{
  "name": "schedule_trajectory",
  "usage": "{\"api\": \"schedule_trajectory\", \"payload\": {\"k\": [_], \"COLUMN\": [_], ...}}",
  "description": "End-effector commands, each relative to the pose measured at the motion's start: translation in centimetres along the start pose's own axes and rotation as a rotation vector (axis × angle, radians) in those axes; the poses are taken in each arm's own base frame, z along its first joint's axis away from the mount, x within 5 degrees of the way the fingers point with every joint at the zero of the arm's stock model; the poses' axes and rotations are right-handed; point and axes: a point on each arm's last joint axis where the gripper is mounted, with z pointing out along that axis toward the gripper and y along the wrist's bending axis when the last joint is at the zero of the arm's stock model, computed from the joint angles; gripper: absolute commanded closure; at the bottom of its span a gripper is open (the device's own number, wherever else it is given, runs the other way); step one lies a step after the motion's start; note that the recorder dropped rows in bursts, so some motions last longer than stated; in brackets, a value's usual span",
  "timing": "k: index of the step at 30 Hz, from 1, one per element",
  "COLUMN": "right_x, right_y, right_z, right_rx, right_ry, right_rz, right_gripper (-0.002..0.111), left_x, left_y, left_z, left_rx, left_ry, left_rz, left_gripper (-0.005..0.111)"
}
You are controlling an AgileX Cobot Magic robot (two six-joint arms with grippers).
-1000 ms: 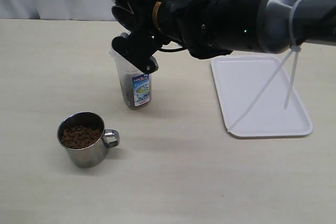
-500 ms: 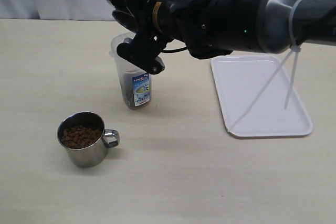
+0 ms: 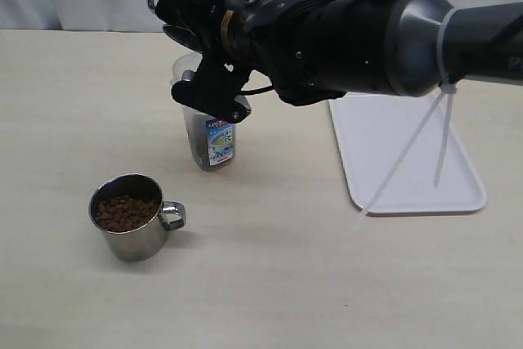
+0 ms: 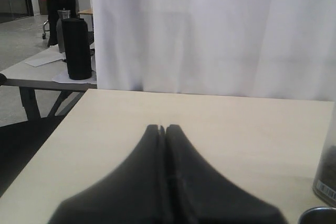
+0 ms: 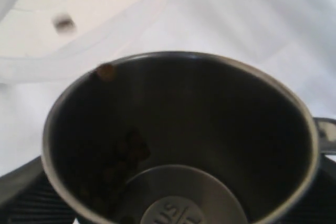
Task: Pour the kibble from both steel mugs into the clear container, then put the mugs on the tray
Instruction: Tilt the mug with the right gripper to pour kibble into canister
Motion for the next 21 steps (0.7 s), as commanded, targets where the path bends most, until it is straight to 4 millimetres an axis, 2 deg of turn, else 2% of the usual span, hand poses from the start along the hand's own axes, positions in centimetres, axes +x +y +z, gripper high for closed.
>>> {"api": "schedule_trajectory", "payload": {"k": [1, 6, 16, 21], "right_x": [0.6, 0.6, -0.7, -0.4], "right_y": [-0.1, -0.1, -1.4, -1.2], "right_z": [-0.1, -0.2, -0.9, -0.9], "right_rx": [-0.021, -0.027, -0.013, -0.044], "right_ry": [0.056, 0.068, 0.071, 0.115], "right_rz": [-0.024, -0.01, 0.004, -0.043], "right_gripper": [0.104, 0.104, 0.104, 0.104], "left_x": [0.0, 0.0, 0.0, 0.0], "left_y": [0.0, 0.0, 0.0, 0.0], "left_z": [0.0, 0.0, 0.0, 0.0], "left_rx": [0.008, 0.008, 0.008, 0.008], "left_ry": [-0.013, -0.013, -0.012, -0.012], "left_rz": [-0.002, -0.002, -0.006, -0.006], "left_gripper": [0.107, 0.107, 0.107, 0.107]}}
